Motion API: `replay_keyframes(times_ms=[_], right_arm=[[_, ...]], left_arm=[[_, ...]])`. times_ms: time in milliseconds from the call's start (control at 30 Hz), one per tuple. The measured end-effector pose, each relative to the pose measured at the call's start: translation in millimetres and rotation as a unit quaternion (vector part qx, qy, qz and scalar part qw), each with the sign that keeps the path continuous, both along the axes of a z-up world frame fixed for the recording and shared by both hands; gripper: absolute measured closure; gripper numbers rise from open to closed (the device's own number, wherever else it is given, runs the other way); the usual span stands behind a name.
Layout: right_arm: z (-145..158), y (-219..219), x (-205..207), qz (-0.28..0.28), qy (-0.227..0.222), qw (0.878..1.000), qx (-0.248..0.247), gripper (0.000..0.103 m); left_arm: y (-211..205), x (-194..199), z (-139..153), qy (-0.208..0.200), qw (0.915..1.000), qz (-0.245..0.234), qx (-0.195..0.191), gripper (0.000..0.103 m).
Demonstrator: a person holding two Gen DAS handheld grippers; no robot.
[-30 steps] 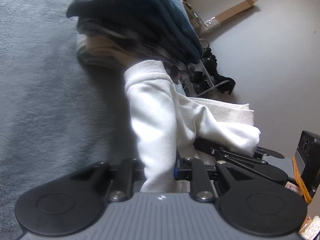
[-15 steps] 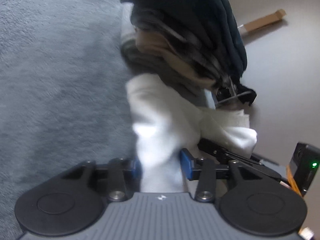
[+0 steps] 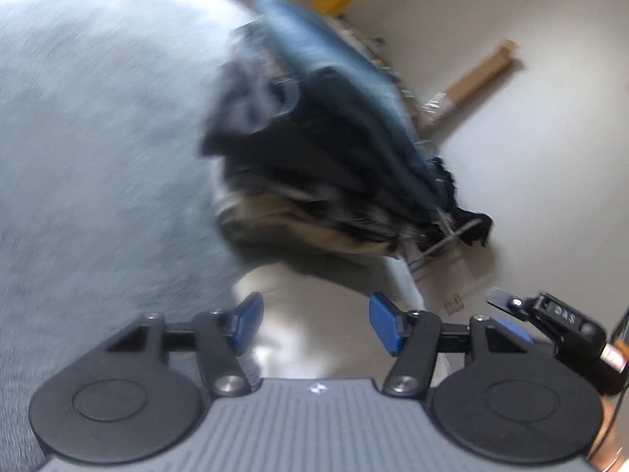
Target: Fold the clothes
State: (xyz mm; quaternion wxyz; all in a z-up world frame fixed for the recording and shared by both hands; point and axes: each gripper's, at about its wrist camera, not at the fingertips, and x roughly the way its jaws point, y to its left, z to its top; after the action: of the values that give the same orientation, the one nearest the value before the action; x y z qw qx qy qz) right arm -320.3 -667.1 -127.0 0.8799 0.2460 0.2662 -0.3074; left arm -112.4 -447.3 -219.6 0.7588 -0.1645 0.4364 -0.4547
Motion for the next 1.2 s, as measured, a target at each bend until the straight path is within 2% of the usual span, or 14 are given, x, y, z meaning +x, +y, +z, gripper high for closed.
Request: replay_keyframes(times_ms=[100, 133, 200, 300, 367, 500, 700, 833, 967, 1100, 1200], right_arm=[[-3, 6, 10, 0.061, 0.025, 0.997, 0.026, 0.069], [-9, 7, 15, 0.076, 0.04, 0.996, 0.037, 0.07], [-28, 6, 29, 0.081, 0.08, 0.992, 0.052, 0.075], [-63, -5, 42, 0.039, 0.12, 0.99, 0.065, 0.08], [-74, -15, 38, -0.014, 0.103, 0.992, 0.068, 0.08], [-53, -19, 4, -0.1, 0.072, 0.992, 0.03, 0.077], [14, 3, -102, -0.137, 0.033, 0.99, 0.024, 0.077], [40, 32, -158, -0.122, 0.042, 0.99, 0.059, 0.075], [26, 63, -170, -0.094, 0.077, 0.988, 0.09, 0.075], [-3, 85, -146, -0.051, 0.102, 0.992, 0.058, 0.075], [-21, 76, -128, -0.04, 0.099, 0.992, 0.061, 0.075]], left_arm=[[-17, -12, 6, -0.05, 0.9981, -0.035, 0.004, 0.044], [-21, -17, 6, -0.057, 0.9969, -0.054, 0.012, 0.044], [-25, -27, 3, -0.053, 0.9937, -0.095, 0.03, 0.044], [-30, -36, -7, -0.057, 0.9888, -0.126, 0.057, 0.045], [-30, -34, -11, -0.057, 0.9884, -0.128, 0.059, 0.045], [-30, -27, -13, -0.043, 0.9899, -0.124, 0.054, 0.045], [-33, -25, -9, -0.032, 0.9914, -0.118, 0.046, 0.045], [-37, -29, -9, -0.039, 0.9906, -0.121, 0.051, 0.044], [-40, -36, -10, -0.051, 0.9889, -0.126, 0.061, 0.044], [-44, -42, -11, -0.062, 0.987, -0.131, 0.07, 0.044], [-47, -47, -12, -0.071, 0.9854, -0.134, 0.078, 0.044]])
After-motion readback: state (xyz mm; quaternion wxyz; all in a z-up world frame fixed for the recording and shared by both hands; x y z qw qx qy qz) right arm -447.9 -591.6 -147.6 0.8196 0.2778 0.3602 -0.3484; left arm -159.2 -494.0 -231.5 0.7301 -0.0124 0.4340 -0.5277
